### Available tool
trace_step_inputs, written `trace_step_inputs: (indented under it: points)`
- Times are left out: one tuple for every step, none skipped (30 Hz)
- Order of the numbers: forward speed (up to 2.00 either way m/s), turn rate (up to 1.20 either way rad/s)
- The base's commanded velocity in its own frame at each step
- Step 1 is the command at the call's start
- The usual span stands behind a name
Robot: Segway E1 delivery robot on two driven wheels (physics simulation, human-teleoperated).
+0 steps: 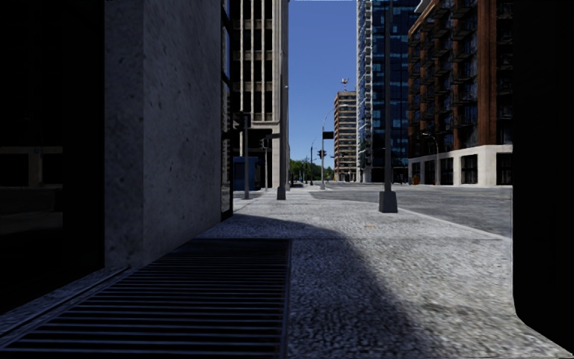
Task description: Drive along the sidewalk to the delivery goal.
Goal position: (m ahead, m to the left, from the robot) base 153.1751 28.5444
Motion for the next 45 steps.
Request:
trace_step_inputs:
  points:
    - [1.92, 0.0]
    - [1.92, 0.0]
    - [1.92, 0.0]
    - [1.92, 0.0]
    - [1.92, 0.06]
    - [1.92, 0.21]
    - [1.92, 0.32]
    - [1.92, 0.32]
    - [1.92, 0.37]
    - [1.92, 0.39]
    - [1.92, 0.37]
    - [1.92, 0.0]
    - [1.92, 0.0]
    - [1.92, 0.0]
    - [1.92, 0.0]
    - [1.92, 0.0]
    - [1.92, 0.0]
    - [1.92, 0.0]
    - [1.92, 0.0]
    - [1.92, 0.0]
    - [1.92, 0.0]
    - [1.86, 0.0]
    - [1.79, 0.0]
    - [1.79, 0.0]
    - [1.75, 0.0]
    - [1.69, 0.0]
    - [1.64, 0.0]
    - [1.64, 0.0]
    - [1.62, 0.0]
    - [1.61, 0.0]
    - [1.61, 0.01]
    - [1.61, 0.01]
    - [1.61, 0.04]
    - [1.61, 0.05]
    - [1.61, 0.05]
    - [1.61, 0.05]
    - [1.61, 0.05]
    - [1.61, 0.05]
    - [1.61, 0.05]
    - [1.61, 0.05]
    - [1.61, 0.05]
    - [1.61, 0.05]
    - [1.61, 0.05]
    - [1.61, 0.05]
    - [1.6, 0.06]
